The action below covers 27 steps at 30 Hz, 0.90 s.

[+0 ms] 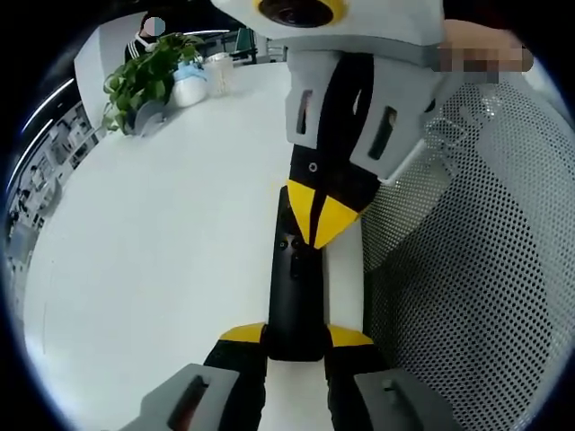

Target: Press the specified remote control buttons in sequence, fully releasing each button before pressing the next.

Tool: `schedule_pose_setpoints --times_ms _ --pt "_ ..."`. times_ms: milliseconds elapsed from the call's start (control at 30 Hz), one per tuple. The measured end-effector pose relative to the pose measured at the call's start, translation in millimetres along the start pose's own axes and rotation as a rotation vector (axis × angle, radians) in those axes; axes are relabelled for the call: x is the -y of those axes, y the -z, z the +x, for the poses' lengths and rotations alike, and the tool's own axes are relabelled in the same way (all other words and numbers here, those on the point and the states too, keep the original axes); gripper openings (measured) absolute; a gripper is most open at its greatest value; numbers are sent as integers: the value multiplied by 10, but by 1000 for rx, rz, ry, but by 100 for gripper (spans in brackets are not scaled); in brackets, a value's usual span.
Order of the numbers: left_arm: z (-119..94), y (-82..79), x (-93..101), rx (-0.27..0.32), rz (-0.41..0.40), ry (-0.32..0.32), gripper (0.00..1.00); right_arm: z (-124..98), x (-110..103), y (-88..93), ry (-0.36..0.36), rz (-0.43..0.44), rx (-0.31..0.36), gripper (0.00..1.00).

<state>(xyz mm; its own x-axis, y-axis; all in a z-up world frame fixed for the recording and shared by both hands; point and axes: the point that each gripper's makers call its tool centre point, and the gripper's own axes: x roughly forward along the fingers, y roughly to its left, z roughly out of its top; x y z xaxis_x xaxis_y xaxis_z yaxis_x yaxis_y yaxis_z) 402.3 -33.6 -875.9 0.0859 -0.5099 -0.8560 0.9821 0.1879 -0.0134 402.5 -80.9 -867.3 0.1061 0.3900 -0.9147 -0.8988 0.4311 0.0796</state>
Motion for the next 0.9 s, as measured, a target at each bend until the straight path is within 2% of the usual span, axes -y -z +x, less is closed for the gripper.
schedule_pose_setpoints --times_ms 233,500,800,900 --pt "3 -1 1 1 2 0 24 11 -4 12 -3 8 -1 0" --pt "5 1 -2 3 5 2 24 30 -21 11 3 -33 -11 0" --pt "3 2 0 3 4 2 24 35 -16 9 6 -19 -14 0" --pt "3 1 0 5 9 3 24 25 -12 9 1 20 -5 0"
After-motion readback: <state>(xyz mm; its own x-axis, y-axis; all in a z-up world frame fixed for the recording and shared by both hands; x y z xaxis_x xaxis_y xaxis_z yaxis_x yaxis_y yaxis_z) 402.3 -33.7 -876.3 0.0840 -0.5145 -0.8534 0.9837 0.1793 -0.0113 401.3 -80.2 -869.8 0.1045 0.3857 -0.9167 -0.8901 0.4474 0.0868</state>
